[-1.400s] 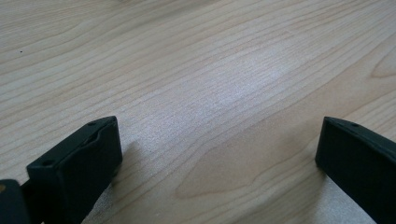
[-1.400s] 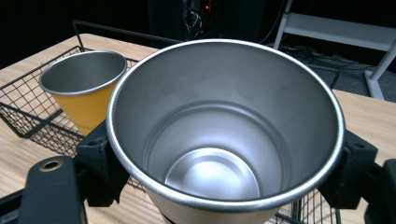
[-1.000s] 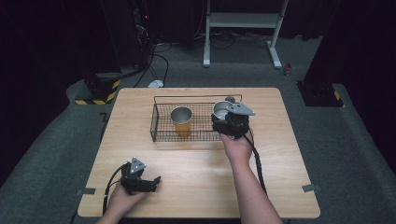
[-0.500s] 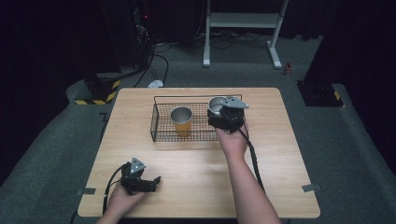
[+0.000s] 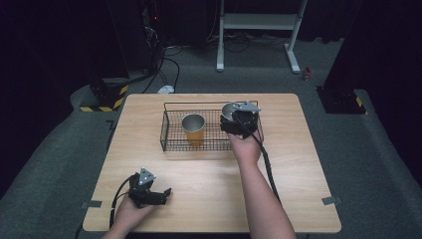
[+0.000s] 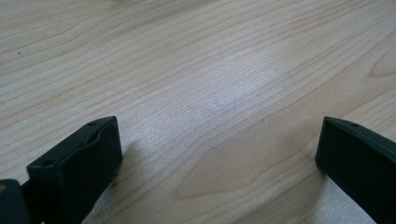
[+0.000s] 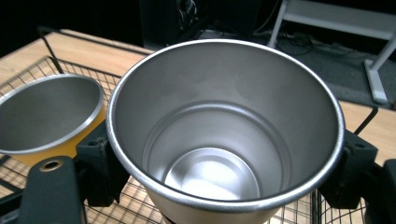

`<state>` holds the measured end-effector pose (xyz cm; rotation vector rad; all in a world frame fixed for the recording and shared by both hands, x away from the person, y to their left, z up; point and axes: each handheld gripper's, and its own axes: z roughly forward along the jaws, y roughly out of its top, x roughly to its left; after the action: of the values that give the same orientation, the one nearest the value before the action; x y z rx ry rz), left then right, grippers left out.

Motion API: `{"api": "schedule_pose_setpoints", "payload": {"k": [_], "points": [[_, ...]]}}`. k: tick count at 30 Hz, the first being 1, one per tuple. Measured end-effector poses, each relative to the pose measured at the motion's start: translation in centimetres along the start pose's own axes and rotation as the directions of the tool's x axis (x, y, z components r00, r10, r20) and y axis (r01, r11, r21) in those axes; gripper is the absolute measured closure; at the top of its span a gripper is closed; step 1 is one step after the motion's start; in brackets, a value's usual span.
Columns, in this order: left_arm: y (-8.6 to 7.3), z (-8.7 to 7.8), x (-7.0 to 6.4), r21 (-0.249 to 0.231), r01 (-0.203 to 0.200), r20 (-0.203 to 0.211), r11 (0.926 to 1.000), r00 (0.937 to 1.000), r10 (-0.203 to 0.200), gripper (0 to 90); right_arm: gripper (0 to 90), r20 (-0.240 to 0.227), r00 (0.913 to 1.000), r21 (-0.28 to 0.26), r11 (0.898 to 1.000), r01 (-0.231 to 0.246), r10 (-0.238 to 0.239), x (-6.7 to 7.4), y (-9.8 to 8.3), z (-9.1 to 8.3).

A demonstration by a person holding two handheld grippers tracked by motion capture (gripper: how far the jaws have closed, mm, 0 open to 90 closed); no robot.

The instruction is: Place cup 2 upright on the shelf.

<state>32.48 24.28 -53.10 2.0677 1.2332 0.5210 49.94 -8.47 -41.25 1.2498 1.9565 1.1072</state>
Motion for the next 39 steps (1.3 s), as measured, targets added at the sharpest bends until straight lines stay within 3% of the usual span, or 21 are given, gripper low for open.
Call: {"api": "schedule_pose_setpoints", "payload": {"k": [14, 22, 31, 39], "points": [[0.0, -0.1, 0.1, 0.005, -0.012, -0.002, 0.9999, 0.9999, 0.012, 1.0, 18.3, 0.018, 0.9998, 0.103, 0.995, -0.01, 0.008, 0.0, -1.5, 3.1], [0.0, 0.0, 0.0, 0.001, -0.007, -0.003, 1.0, 1.0, 0.007, 1.0, 18.3, 0.024, 0.9997, 0.175, 0.985, -0.012, 0.008, 0.0, -2.3, 4.8], [0.0, -0.1, 0.0, 0.002, -0.008, -0.002, 1.0, 1.0, 0.008, 1.1, 18.3, 0.028, 0.9996, 0.217, 0.976, -0.014, 0.008, 0.0, -2.9, 5.8], [0.0, -0.1, 0.0, 0.0, -0.01, -0.003, 1.0, 1.0, 0.01, 1.1, 18.3, 0.026, 0.9997, 0.222, 0.975, -0.011, 0.005, 0.2, -3.0, 6.0]]}}
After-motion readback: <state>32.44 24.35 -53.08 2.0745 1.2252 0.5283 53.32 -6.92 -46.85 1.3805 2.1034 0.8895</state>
